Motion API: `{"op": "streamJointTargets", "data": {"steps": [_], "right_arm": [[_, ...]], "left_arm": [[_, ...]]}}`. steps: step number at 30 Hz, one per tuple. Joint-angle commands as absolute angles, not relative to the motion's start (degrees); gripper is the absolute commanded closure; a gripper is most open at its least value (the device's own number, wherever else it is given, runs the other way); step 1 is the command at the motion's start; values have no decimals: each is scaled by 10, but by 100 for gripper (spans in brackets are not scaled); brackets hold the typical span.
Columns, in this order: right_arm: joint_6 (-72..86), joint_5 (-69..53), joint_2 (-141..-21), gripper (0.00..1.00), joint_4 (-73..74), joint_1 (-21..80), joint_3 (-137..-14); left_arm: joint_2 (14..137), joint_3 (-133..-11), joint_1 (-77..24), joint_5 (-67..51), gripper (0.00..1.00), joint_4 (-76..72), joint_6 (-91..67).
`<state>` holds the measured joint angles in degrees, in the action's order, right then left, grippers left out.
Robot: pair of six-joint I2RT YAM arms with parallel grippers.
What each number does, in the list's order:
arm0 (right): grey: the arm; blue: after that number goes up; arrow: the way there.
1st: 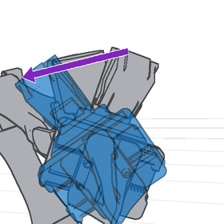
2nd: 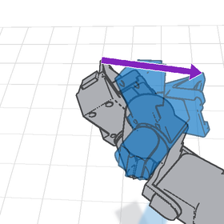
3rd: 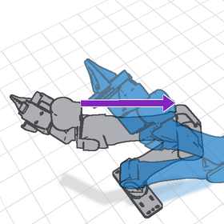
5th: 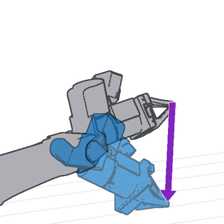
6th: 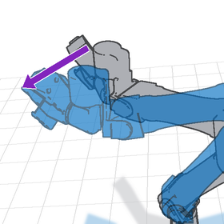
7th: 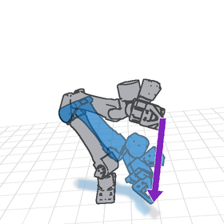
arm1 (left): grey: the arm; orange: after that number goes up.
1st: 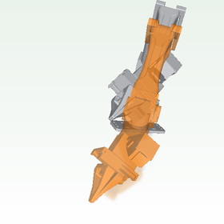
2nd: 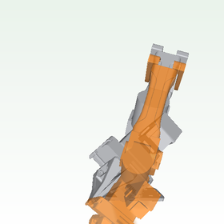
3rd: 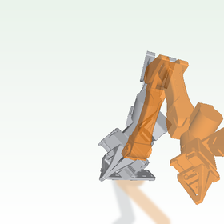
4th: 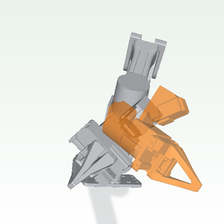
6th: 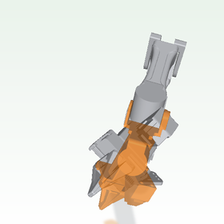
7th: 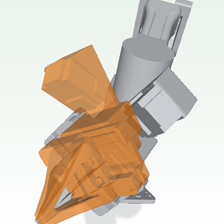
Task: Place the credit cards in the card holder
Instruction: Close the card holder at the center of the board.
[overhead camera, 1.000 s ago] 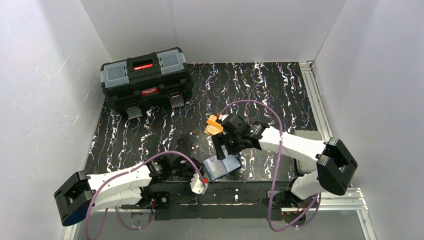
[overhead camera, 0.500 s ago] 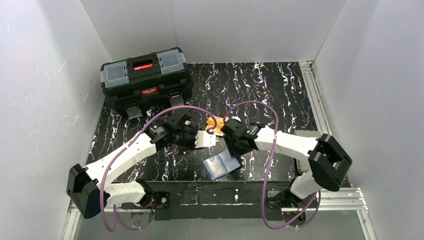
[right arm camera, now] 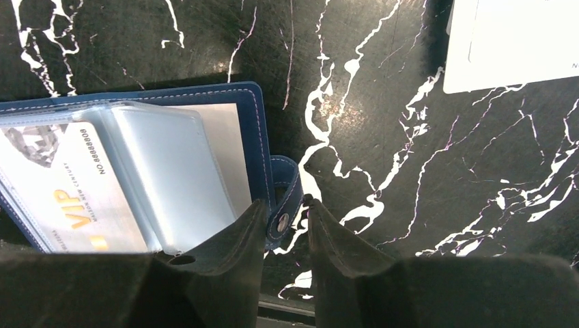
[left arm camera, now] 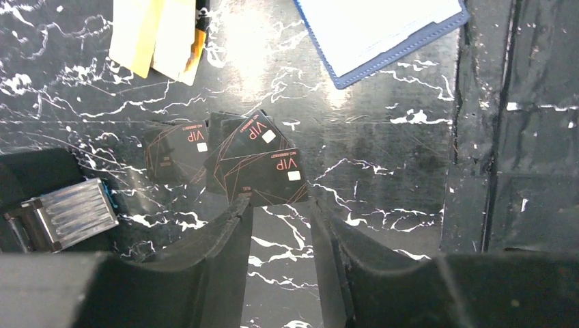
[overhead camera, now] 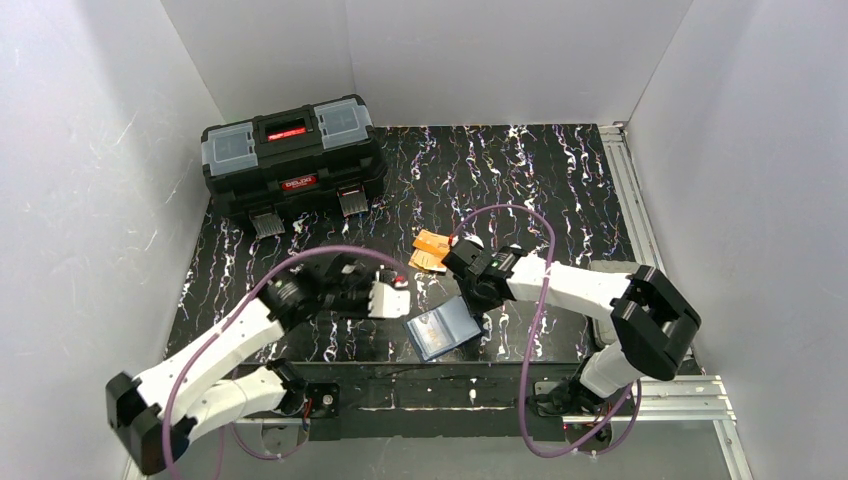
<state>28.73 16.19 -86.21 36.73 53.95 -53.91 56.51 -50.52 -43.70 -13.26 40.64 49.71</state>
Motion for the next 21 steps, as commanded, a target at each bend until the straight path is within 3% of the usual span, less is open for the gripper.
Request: {"op": "streamJointTargets", "data": {"steps": [1,5,10,16,21], "right_arm": [[299,165,-878,66,366,533,-539],[302,170,-884,76,371,531,-542],[300,159,-863,99,354,520,-526],[280,67,-863,99,322,475,-505],[247,23,-836,99,300,475,-485]], "left_arm": [[466,-419,-438,-196,60,331,616],[483,-397,-439,-268,48,310,656],[551,-404,-446,-320,49,298,708],[584,-335,-482,-362,45,241,830],[659,-356,-521,-364,44,227,801]]}}
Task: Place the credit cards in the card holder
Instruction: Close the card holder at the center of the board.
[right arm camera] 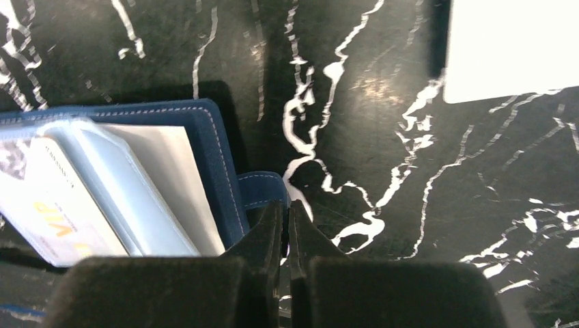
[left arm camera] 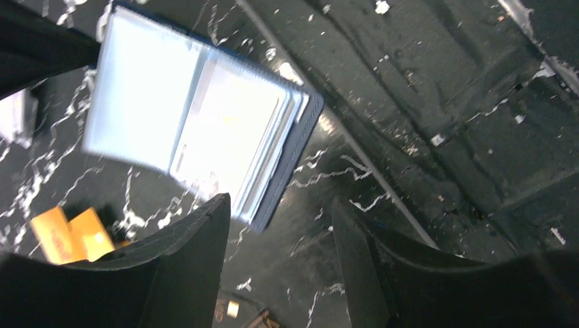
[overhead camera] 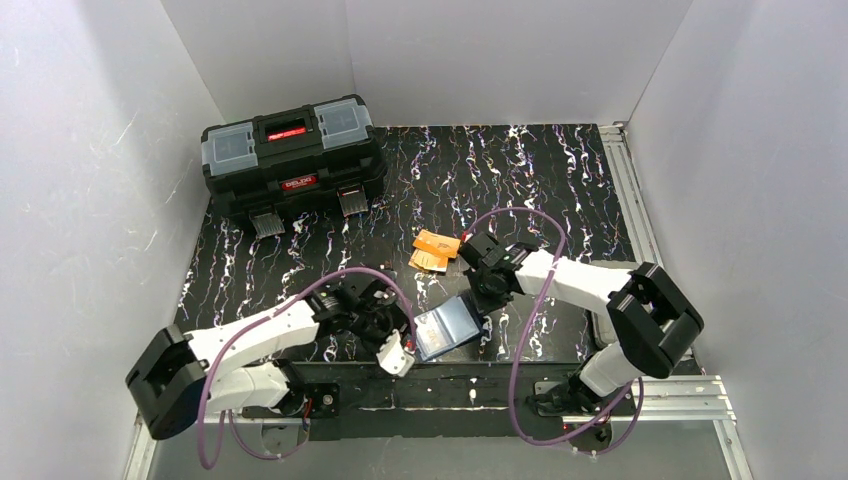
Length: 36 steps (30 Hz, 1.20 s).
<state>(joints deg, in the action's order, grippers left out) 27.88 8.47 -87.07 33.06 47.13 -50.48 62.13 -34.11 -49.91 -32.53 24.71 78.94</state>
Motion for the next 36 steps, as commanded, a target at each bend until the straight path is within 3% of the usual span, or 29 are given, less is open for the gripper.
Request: {"op": "streamJointTargets", "data": {"steps": [1,20,29,36], "right_arm": [[239,16,-829,99,297,476,-482],[233,-3,-846,99,317,526,-513],[242,-34,-855,99,302,538,-522],[238,-4,-851,99,320,539,-523]], "left_arm": [[671,-359,-526,-365,45,227,797],[685,-258,-572,-323,46,141,743],[687,-197,-579,-258,62,34,767],[664,-161,-579,-243,65,25,790]]}}
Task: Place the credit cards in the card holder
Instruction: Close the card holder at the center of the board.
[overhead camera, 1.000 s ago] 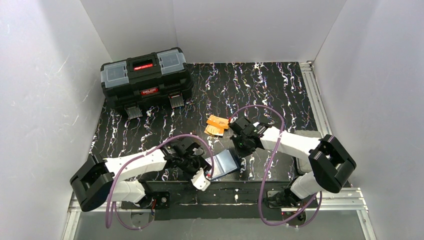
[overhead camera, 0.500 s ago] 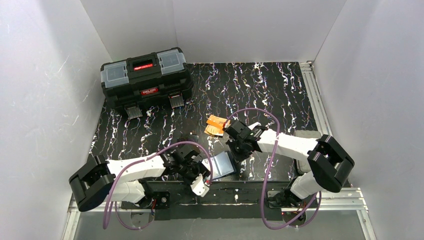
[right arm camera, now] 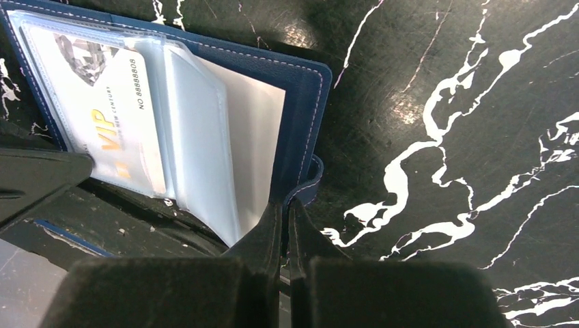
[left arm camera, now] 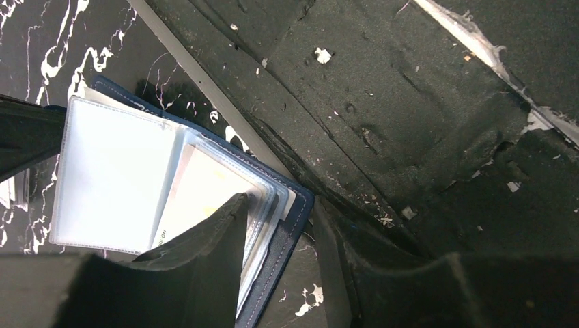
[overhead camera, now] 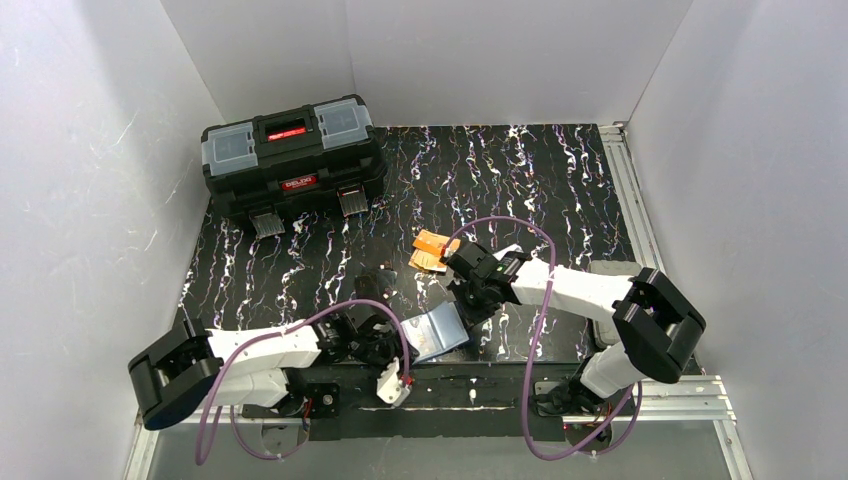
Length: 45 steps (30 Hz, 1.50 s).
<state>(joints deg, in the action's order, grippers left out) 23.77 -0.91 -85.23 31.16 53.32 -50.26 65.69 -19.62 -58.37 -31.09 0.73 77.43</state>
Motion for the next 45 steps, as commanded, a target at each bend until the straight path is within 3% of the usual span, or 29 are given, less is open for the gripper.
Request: {"op": "streamJointTargets", "data": {"steps": [1,5,10,25,37,45], "right_arm": [[237,6,-848,99,325,539,-524],[236,26,-840,99,333,539,-524],[229,21,-846,99,334,539,-540],[234,-27,-886,99,307,565,-559],[295,-34,-847,99,257,566,-481],[310,-52,-813,99,223,524,-436]], "left_arm": [[657,-162,-579,-239,69,25,787],[606,-189,-580,-236,84,34,772],[571,-249,-580,-254,91,77,773],[632,-316,-579,-273,92,57,810],[760,-339,-580,-317,92,-40,801],[752,-339,-579,-307,92,-6,777]]}}
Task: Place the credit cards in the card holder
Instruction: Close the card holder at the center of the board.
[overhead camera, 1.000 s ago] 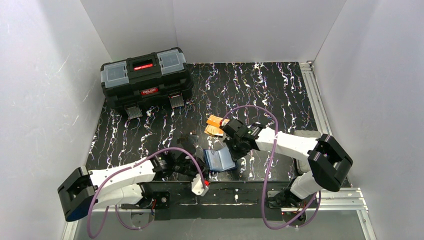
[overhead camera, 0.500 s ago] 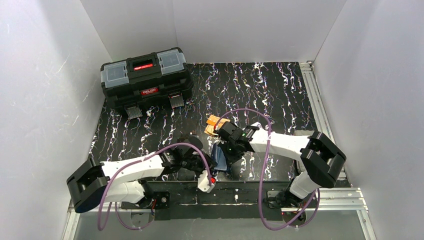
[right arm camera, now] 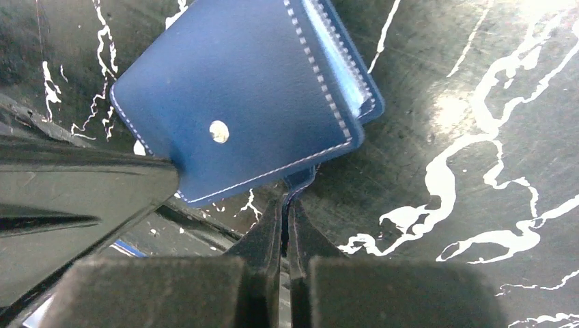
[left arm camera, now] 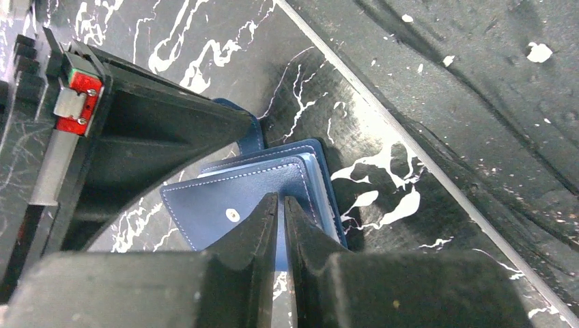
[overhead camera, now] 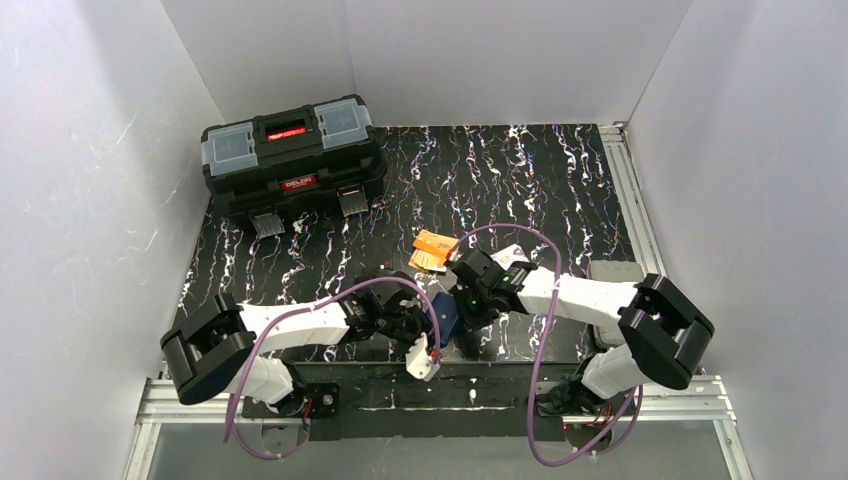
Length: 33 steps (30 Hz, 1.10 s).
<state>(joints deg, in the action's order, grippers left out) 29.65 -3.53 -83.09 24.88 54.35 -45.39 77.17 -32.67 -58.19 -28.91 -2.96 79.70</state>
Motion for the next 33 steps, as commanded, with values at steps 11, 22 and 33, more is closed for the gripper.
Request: {"op": "streamJointTargets", "data": {"steps": [11,22,33], "right_arm": [[319,-106,-774,95,185,473,-429],[302,-112,-874,93,229,472,-519],[295,-85,-867,92,241,472,-508]], "left_arm": [[828,-397,-576,-303,91,124,756],[880,-465,-576,-314,91,204,734],[805,-552,-574,-323,88,388,723]]}}
